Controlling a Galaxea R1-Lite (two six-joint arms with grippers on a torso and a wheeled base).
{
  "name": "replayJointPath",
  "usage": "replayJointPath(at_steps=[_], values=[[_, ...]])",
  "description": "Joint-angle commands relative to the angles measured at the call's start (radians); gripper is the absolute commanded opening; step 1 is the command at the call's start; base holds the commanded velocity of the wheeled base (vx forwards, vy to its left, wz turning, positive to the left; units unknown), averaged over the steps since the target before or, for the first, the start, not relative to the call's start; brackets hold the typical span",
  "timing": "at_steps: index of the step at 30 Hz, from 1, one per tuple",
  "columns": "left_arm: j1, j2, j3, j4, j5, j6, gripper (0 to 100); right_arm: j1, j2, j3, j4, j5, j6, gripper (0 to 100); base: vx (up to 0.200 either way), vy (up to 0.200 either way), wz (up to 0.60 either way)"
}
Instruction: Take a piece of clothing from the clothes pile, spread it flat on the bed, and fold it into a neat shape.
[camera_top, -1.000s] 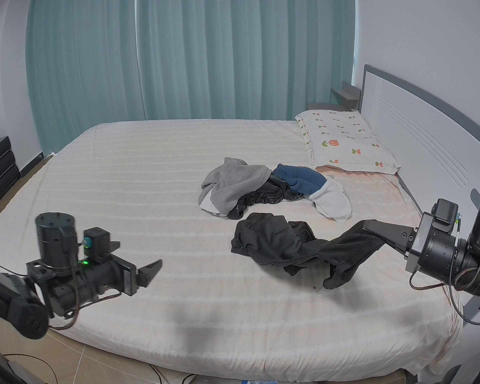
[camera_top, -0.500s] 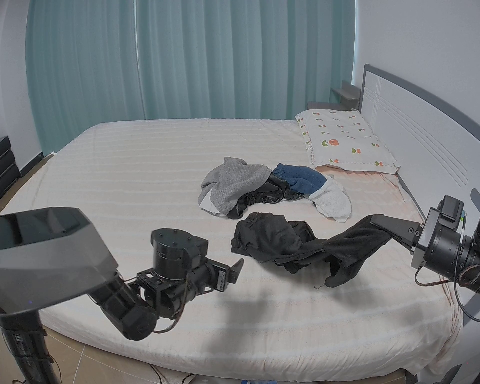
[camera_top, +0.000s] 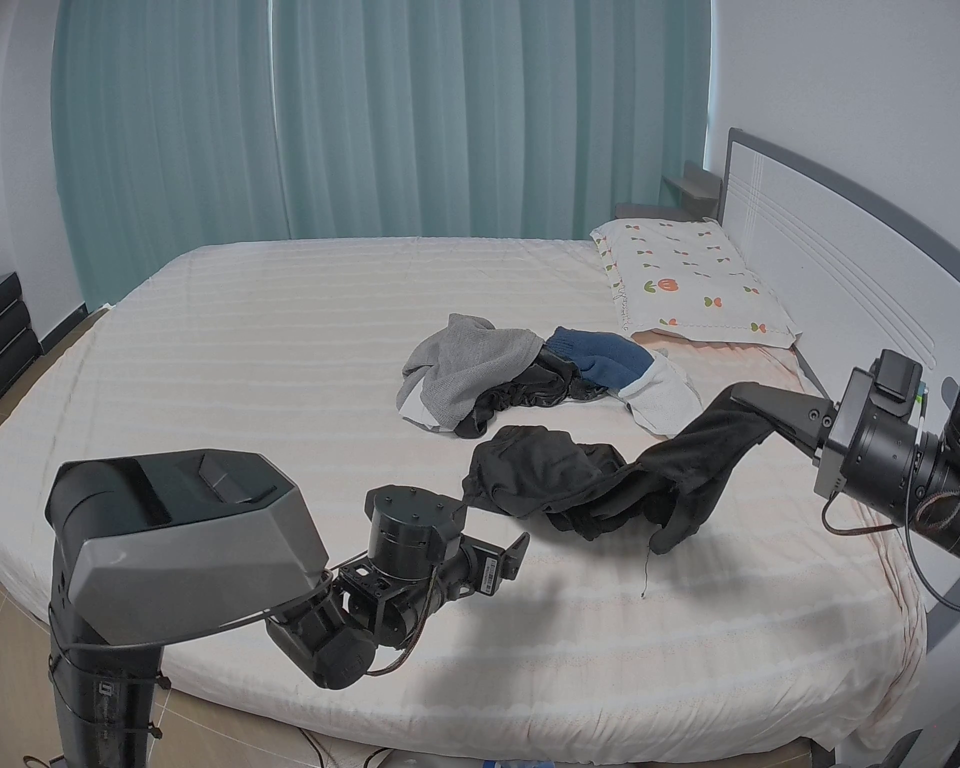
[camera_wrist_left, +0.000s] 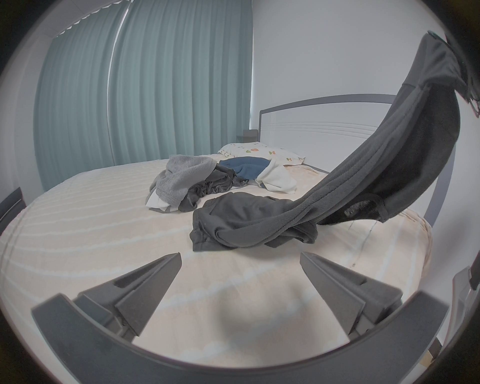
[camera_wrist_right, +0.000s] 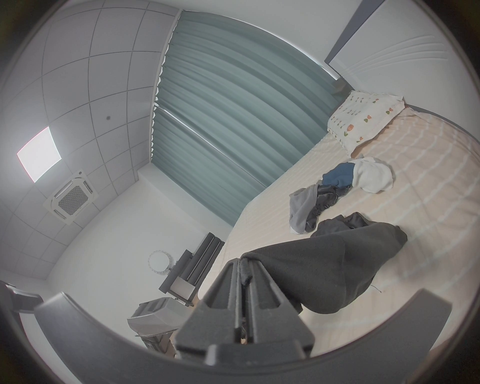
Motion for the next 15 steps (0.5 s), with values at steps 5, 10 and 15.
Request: replayJointPath(at_steps=[5,10,15], values=[[0.0,0.05,-0.086,-0.004,0.0,-0.027,100,0.036,0.038,-0.072,0.0,0.0,-0.008,0,0.0,0.0,0.0],[-0.007,0.085,-0.146,-0.005,0.004,-0.065,100,0.102,0.04,-0.13,0.001,0.0,-0.05,0,0.0,0.0,0.0],[-0.002,0.131,-0.216,-0.005,0.011,-0.076,100,0.145,0.038,-0.171,0.001,0.0,-0.085,0,0.0,0.0,0.0]])
